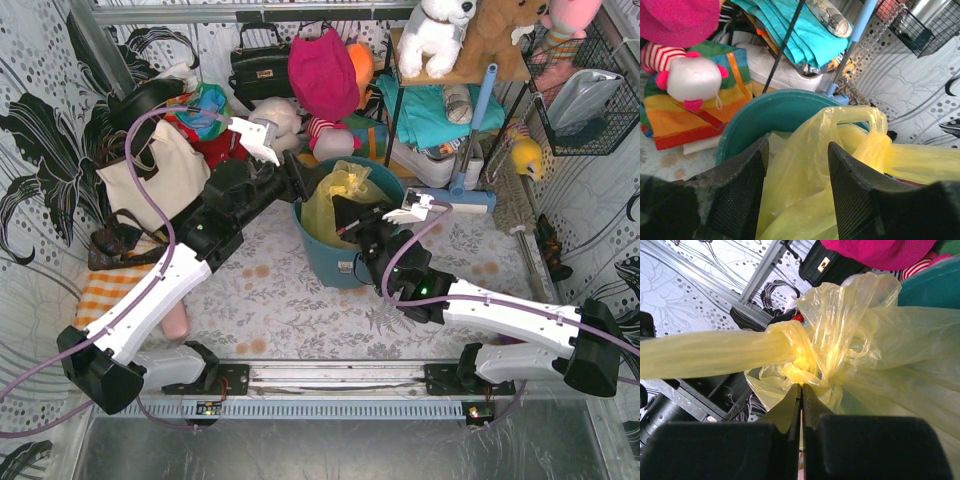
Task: Tie the trash bag
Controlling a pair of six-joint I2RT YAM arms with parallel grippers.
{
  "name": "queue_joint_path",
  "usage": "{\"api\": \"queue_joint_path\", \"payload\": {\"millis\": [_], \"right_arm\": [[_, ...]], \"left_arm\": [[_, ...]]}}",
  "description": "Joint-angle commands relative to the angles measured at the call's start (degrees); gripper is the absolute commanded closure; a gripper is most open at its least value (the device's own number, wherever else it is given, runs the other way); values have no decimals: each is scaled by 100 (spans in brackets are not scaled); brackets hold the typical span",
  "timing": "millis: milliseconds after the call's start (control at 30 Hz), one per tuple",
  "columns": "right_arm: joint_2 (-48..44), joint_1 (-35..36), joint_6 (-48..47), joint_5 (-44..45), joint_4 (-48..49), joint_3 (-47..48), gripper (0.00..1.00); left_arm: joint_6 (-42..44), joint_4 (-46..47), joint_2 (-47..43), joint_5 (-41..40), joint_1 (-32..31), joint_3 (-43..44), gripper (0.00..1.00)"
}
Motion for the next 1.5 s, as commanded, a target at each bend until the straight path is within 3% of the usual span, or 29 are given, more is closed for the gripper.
{"api": "queue_joint_path", "payload": {"millis": [0, 133, 267, 567, 1133, 1467], "right_arm": [[160, 31, 167, -200, 145, 42, 100], [382, 30, 83, -264, 355, 99, 100], [560, 18, 39, -230, 553, 105, 100], [926, 20, -703, 16, 1547, 145, 100], [1111, -118, -2841, 514, 3919, -135, 100], [686, -117, -2875, 653, 4123, -694, 100]], "left_arm": [[-352, 110, 22, 790, 159, -98, 41], [-440, 133, 114, 1227, 232, -110, 43], [-454, 67, 215, 1557, 232, -81, 56], [-377, -236, 134, 1749, 233, -45, 99], [-1020, -733, -505, 1801, 230, -552, 100], [-1485, -290, -652, 2415, 227, -929, 100]]}}
